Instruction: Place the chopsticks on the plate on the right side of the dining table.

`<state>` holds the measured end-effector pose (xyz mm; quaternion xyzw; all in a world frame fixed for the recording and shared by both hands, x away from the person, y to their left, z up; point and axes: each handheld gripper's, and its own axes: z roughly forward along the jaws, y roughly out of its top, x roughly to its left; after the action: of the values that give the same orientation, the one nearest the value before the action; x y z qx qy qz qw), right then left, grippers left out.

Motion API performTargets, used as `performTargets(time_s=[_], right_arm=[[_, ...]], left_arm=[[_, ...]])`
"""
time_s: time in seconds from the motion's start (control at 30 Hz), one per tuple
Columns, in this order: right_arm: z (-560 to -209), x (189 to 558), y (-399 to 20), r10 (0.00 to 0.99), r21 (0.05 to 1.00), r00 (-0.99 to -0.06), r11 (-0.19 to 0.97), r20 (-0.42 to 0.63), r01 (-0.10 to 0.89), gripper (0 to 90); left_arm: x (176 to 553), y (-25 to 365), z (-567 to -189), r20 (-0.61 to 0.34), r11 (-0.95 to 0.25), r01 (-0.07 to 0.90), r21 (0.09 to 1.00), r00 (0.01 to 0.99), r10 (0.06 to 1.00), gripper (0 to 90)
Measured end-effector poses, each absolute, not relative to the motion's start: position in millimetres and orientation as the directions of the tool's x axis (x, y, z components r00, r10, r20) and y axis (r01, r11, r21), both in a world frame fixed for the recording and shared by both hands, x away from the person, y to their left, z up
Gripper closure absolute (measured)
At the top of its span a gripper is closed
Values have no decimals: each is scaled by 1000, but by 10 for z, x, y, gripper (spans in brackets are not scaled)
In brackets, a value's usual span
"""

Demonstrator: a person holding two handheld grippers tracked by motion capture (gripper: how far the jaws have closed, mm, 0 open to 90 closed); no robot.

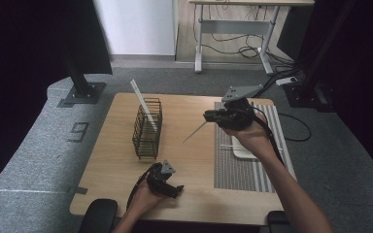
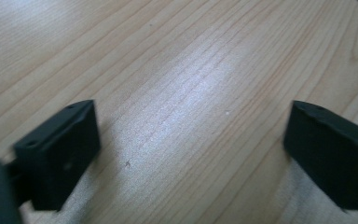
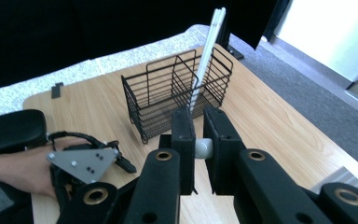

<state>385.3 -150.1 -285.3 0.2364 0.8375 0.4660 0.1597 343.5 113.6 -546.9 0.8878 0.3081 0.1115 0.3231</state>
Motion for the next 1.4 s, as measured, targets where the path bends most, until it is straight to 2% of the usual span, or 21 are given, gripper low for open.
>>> performTargets(time_s=[0.13,0.3,0.53,0.7,1.07,1.4], right_arm=[[-2875,3839,-1550,547,849,-836,461,-45,257,821],[-2903,3781,-1589,545,843,-838,469,-41,263,822],[-3003,3700,-1652,538,829,-843,483,-27,282,821],[-3040,3664,-1670,530,828,-848,478,-6,293,821],[-3126,3613,-1520,490,815,-872,498,17,296,821],[-3184,3628,-1397,462,812,-886,498,47,303,821]], left_arm=[[3454,1139,-5439,-1,-607,477,635,786,618,144],[3465,1126,-5402,8,-628,459,628,804,595,170],[3474,1072,-5290,12,-606,417,678,817,576,240],[3494,1013,-5216,17,-578,393,715,817,576,327],[3545,849,-5077,19,-542,332,772,840,542,466],[3525,723,-5035,28,-530,296,795,854,519,662]])
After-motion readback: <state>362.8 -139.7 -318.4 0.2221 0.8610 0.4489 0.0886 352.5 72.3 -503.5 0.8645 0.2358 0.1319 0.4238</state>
